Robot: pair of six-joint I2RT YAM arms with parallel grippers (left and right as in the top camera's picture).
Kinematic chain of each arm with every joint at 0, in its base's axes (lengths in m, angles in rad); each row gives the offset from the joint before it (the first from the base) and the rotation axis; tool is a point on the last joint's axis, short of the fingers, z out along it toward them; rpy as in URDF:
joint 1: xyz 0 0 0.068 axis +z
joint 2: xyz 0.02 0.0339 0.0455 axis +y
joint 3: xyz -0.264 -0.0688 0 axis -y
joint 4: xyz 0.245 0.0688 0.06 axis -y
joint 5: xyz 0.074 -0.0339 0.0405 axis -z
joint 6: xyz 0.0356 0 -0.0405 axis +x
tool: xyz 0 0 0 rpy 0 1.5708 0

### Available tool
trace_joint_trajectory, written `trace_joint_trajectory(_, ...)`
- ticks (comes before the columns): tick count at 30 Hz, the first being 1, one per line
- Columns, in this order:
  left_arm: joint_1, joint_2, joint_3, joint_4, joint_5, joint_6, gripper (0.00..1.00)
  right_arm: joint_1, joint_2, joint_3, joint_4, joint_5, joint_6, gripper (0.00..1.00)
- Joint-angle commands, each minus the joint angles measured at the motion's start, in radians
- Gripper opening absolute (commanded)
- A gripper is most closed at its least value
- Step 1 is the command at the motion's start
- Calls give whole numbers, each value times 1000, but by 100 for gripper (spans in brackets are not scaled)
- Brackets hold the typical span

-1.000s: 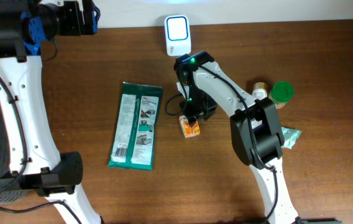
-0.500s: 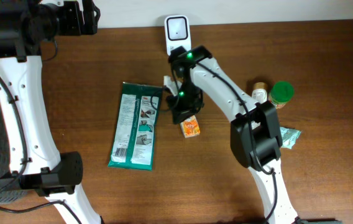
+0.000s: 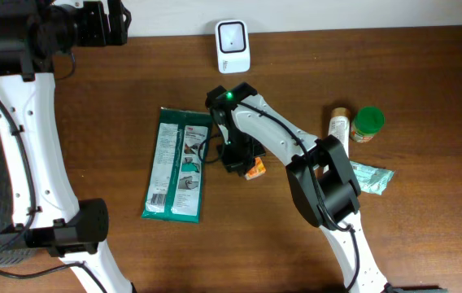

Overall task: Scan the item barcode
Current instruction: 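Move the right gripper to the orange Kleenex pack and grasp it, then lift the Kleenex pack and carry it rightward, reorienting it upright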

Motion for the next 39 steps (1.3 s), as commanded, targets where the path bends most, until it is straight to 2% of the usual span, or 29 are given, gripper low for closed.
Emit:
trace_joint_trajectory(1,7,-23,15,1,11,15,99,-4,-29,-5,-17,115,31,4)
trace_joint_trajectory(12,7,-23,15,1,11,15,99,-8,-29,-5,-53,337,30,4)
trace_joint_trajectory(23,7,-23,15,1,11,15,99,-111,-29,-5,122,332,-13,4)
trace_joint_trajectory(30,7,-23,15,1,11,15,99,-128,-30,-5,327,241,-143,4)
trace_joint_trajectory(33,7,-23,15,1,11,15,99,-129,-37,5,355,214,-143,4)
trace_joint_trajectory(35,7,-23,15,1,11,15,99,-137,-62,23,345,125,-142,4)
trace_joint_trajectory(37,7,-23,15,1,11,15,99,-149,-97,25,338,54,-114,10)
trace_joint_trajectory(39,7,-23,15,1,11,15,99,-163,-131,25,326,19,-12,18)
